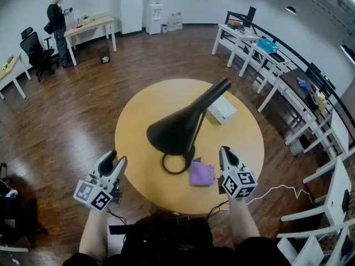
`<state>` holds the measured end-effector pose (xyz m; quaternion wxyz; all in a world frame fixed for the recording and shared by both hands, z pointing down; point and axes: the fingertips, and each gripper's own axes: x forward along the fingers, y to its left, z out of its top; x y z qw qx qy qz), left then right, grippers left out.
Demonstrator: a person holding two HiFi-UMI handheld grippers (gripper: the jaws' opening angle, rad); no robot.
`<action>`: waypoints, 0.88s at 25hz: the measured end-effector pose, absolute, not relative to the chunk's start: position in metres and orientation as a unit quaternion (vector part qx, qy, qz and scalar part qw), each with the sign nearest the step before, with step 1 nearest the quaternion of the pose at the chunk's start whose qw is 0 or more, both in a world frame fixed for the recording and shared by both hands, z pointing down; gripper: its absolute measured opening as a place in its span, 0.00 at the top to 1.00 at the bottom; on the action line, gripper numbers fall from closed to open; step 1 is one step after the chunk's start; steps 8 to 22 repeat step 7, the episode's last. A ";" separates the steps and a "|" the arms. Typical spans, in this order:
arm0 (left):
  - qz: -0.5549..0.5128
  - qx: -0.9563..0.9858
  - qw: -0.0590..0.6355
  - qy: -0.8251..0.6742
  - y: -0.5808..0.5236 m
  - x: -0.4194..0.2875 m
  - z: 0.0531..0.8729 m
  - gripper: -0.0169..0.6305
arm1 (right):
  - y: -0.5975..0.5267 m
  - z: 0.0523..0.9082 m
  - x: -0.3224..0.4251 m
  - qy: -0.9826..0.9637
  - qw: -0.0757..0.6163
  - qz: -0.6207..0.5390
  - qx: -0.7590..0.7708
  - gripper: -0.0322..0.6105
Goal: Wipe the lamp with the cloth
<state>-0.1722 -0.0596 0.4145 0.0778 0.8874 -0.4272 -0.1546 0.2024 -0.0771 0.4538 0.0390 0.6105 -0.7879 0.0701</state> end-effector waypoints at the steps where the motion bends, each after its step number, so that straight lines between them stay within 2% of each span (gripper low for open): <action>1: -0.155 0.888 0.077 -0.427 -0.061 -0.172 0.415 0.68 | -0.078 0.454 0.202 -0.788 0.039 0.070 0.610 0.95; 22: -0.156 0.889 0.077 -0.424 -0.064 -0.171 0.412 0.68 | -0.079 0.454 0.200 -0.788 0.037 0.070 0.611 0.95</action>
